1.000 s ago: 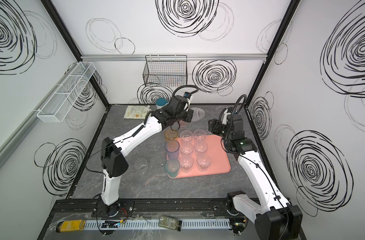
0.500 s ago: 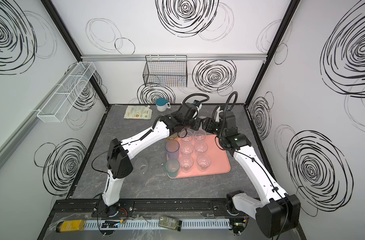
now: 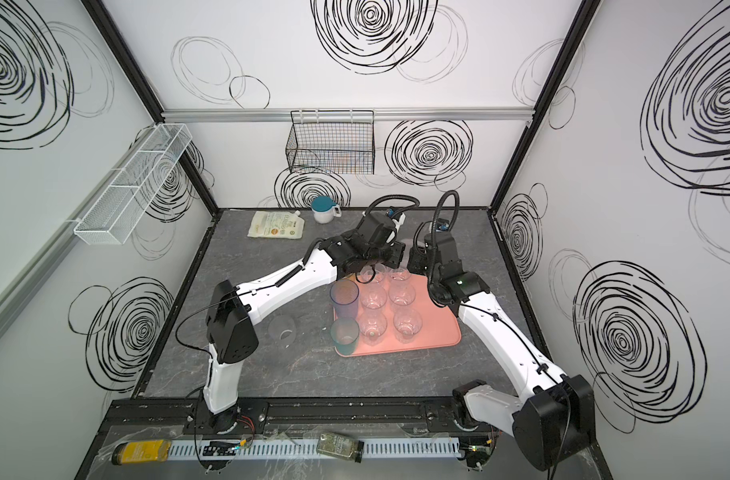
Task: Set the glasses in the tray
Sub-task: 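Carry the frosted glass over the tray toward the right gripper while it reaches in, then close the right gripper on the frosted glass while the left gripper releases and withdraws, then lower the frosted glass onto the tray's far corner and open the right gripper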
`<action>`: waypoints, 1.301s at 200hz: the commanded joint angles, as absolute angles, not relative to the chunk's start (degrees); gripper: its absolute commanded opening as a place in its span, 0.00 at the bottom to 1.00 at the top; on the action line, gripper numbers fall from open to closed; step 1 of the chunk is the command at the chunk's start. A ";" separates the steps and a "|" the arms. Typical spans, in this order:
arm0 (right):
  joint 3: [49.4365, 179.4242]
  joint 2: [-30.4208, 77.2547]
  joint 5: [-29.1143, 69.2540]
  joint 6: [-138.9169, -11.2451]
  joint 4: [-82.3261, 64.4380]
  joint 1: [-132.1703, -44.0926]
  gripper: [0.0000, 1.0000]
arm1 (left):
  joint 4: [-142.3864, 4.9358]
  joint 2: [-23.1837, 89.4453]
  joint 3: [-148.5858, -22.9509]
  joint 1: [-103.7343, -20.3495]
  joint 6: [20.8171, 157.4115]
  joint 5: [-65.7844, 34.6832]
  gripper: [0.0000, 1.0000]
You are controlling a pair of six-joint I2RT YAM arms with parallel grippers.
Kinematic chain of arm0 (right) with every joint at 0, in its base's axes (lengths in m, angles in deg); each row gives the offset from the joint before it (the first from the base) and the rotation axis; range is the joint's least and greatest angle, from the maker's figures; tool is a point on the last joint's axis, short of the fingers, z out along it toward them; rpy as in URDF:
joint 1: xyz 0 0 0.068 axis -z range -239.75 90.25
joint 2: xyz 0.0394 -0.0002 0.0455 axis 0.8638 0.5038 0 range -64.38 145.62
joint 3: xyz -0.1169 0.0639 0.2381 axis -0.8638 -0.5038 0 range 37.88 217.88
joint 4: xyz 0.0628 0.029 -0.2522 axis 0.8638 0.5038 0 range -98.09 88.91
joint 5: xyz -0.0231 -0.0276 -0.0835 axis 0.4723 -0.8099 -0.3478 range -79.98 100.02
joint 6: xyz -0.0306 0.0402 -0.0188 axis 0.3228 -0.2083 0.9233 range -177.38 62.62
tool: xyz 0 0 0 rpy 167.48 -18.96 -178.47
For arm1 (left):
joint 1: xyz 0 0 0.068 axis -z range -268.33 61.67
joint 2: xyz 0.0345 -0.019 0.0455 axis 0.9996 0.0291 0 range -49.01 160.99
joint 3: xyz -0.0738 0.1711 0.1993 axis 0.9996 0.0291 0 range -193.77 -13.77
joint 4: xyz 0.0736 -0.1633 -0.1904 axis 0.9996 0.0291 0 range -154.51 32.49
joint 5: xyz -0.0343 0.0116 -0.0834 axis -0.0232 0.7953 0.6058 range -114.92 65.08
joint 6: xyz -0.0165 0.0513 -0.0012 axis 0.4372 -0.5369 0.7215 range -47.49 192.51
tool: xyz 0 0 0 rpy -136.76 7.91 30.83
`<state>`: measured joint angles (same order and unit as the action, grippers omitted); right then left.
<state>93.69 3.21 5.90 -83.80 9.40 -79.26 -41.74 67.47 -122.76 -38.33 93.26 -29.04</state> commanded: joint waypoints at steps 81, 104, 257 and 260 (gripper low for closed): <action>93.48 2.44 6.80 -83.36 8.76 -73.47 0.04 | -52.09 55.43 -113.68 -37.91 93.62 -10.94 0.45; 92.41 2.22 7.81 -83.75 9.75 -72.48 0.01 | -55.44 49.38 -106.02 -40.76 94.32 -9.78 0.53; 112.88 30.30 5.83 -78.70 36.25 -65.45 0.02 | -63.41 25.00 -64.57 -71.51 92.30 -17.49 0.62; 112.86 30.65 5.88 -78.68 36.09 -65.66 0.03 | -63.45 24.99 -64.45 -71.62 92.32 -17.58 0.62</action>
